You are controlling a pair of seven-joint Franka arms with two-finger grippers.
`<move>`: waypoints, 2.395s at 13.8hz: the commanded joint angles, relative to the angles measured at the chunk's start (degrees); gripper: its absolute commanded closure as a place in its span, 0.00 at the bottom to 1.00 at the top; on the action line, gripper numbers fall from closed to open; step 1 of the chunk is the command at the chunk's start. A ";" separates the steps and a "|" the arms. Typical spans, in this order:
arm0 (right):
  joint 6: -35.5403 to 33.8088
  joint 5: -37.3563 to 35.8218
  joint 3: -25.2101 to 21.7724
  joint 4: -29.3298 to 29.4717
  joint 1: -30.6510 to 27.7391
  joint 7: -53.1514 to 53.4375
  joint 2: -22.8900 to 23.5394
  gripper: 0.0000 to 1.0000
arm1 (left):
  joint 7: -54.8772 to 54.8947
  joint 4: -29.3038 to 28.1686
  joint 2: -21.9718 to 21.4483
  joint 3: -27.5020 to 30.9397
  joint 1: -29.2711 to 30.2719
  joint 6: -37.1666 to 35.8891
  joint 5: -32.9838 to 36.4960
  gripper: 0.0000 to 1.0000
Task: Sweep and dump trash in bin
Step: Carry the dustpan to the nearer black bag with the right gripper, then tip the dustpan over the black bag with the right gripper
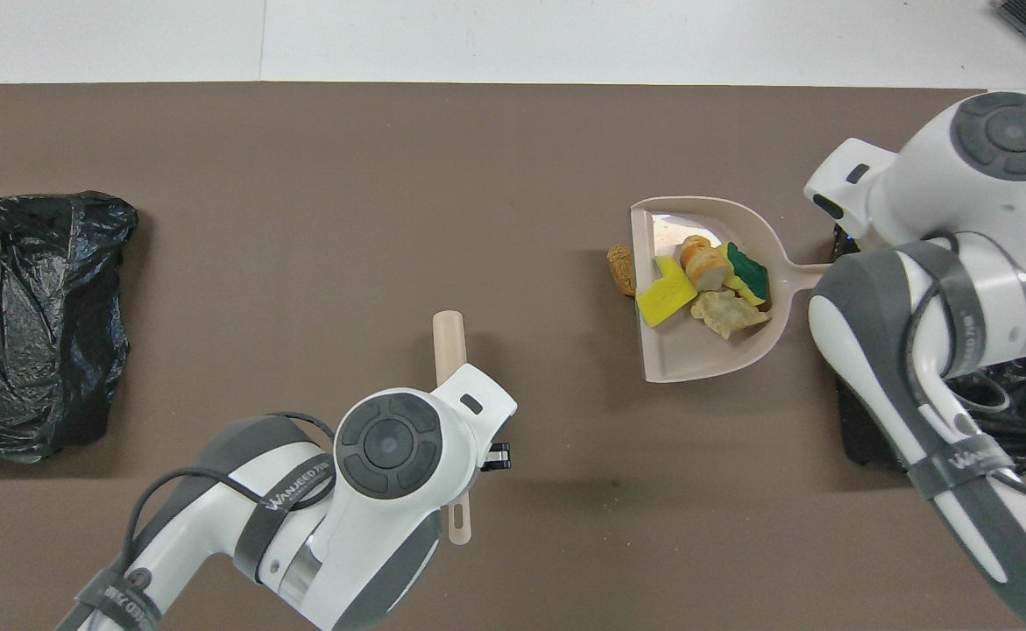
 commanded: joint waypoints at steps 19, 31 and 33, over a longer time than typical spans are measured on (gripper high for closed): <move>5.57 -39.90 0.30 -17.51 -18.84 2.42 -18.28 1.00 | -4.13 -6.85 0.85 1.52 -5.79 10.21 0.30 0.00; 3.99 -62.33 0.48 -21.40 -15.33 7.63 -22.24 1.00 | 21.77 -1.66 -7.86 1.62 22.48 -10.62 1.27 0.00; 3.56 -62.60 0.83 -22.19 -13.67 7.63 -22.95 1.00 | 26.35 -1.58 -8.21 1.62 27.23 -10.98 2.14 0.00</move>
